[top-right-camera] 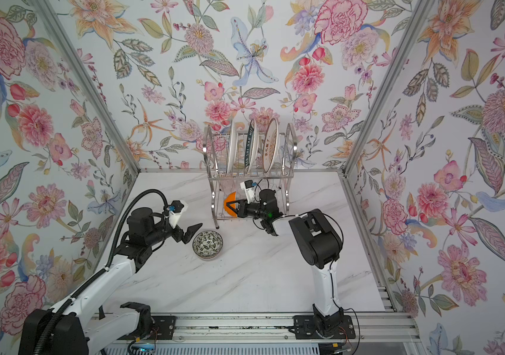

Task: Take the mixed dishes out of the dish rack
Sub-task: 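Close the right gripper on the orange bowl's rim, then pull the orange bowl out of the rack with the right gripper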

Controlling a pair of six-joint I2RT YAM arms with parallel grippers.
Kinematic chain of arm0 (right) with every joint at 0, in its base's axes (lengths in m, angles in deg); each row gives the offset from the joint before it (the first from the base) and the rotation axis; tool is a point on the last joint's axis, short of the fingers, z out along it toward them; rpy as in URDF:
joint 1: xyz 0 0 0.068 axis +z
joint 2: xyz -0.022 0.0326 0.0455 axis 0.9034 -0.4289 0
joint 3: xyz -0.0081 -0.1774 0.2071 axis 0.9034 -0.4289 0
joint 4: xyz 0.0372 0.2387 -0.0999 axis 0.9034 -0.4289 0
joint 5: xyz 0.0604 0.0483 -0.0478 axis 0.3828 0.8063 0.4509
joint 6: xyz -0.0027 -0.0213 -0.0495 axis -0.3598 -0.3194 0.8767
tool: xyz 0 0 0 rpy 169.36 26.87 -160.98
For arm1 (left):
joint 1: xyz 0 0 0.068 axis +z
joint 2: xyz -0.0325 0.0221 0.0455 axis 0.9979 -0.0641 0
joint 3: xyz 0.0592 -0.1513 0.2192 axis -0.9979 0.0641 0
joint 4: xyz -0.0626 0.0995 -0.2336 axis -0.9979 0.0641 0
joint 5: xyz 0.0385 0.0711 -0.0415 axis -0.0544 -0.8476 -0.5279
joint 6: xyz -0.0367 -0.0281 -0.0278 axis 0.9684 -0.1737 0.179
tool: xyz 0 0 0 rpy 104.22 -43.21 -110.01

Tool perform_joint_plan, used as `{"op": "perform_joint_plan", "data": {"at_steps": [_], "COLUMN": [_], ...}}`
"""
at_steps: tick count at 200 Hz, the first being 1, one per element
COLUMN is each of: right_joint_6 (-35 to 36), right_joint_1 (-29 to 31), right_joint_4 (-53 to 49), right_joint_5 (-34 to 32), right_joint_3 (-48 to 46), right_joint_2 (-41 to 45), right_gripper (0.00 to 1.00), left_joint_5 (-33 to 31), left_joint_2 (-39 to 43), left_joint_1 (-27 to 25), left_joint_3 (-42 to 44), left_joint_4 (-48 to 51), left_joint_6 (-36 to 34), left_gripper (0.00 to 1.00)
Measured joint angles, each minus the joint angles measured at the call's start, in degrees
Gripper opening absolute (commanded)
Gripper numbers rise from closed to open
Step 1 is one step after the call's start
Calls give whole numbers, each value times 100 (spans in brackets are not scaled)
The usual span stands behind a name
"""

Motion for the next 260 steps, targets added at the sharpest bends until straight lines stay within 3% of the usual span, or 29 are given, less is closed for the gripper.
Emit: {"op": "perform_joint_plan", "data": {"at_steps": [53,130,190,260], "right_joint_6": [-317,-815,-1416,-1550], "right_joint_1": [-35,-72,-138,-190], "right_joint_4": [382,1088,2236,2970], "right_joint_5": [17,24,170,197], "right_joint_3": [-66,-232,-271,-302], "right_joint_2": [-63,-153,-330,-330], "right_gripper": [0,0,0,0], "left_joint_5": [-79,-83,-105,-127], "left_joint_2": [-142,-70,-59,-59], "left_joint_1": [-22,-24,-24,-28], "left_joint_3": [-197,-245,-245,-247], "left_joint_4": [103,101,96,59], "left_joint_6": [-28,-13,46,142], "left_gripper": [99,99,99,99]}}
